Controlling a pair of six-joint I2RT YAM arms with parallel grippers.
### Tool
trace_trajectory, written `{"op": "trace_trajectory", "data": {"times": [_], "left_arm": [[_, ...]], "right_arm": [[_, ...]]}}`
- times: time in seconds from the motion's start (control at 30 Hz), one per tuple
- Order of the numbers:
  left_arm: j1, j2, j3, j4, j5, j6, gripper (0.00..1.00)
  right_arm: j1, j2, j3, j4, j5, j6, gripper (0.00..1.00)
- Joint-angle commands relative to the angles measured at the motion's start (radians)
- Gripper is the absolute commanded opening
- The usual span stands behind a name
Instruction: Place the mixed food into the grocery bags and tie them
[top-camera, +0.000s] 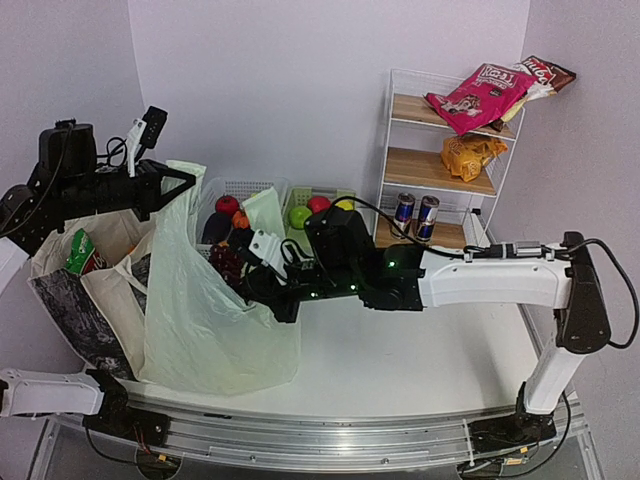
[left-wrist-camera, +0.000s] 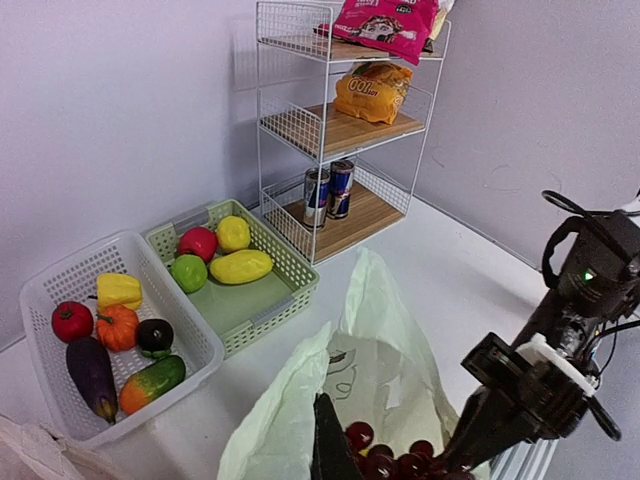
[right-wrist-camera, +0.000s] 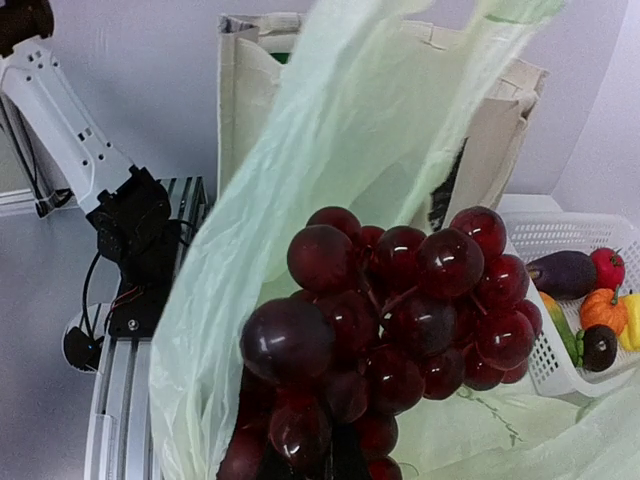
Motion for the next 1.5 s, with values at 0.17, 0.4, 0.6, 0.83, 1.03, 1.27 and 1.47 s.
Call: {"op": "trace_trajectory", "data": {"times": [0.17, 0.4, 0.6, 0.83, 1.03, 1.27, 1.47], "left_arm": [[0.002, 0.032, -0.02, 0.07, 0.235, 0.133, 0.0], [0.002, 0.074, 0.02, 0.022, 0.396, 0.133, 0.0], [0.002, 0.094, 0.103, 0.02, 0.41, 0.155, 0.0], [0.002, 0.1, 0.122, -0.007, 0.408, 0.173, 0.0], [0.002, 0.071, 0.078, -0.091, 0.329, 0.206, 0.0], [0.002, 0.003, -0.124, -0.23, 0.074, 0.352, 0.0], [0.003, -0.071, -0.226, -0.259, 0.065, 0.382, 0.0]], "right_arm": [[0.143, -0.064, 0.074, -0.208, 0.11, -0.193, 0.0], [0.162, 0.005, 0.148, -0.27, 0.16, -0.263, 0.0], [0.162, 0.054, 0.17, -0.348, 0.254, -0.331, 0.0], [0.159, 0.091, 0.194, -0.406, 0.312, -0.31, 0.13], [0.132, 0.06, 0.29, -0.418, 0.268, -0.208, 0.65], [-0.04, -0.016, 0.453, -0.419, -0.087, 0.127, 0.89], [-0.21, 0.009, 0.617, -0.481, -0.119, 0.274, 0.88]]}}
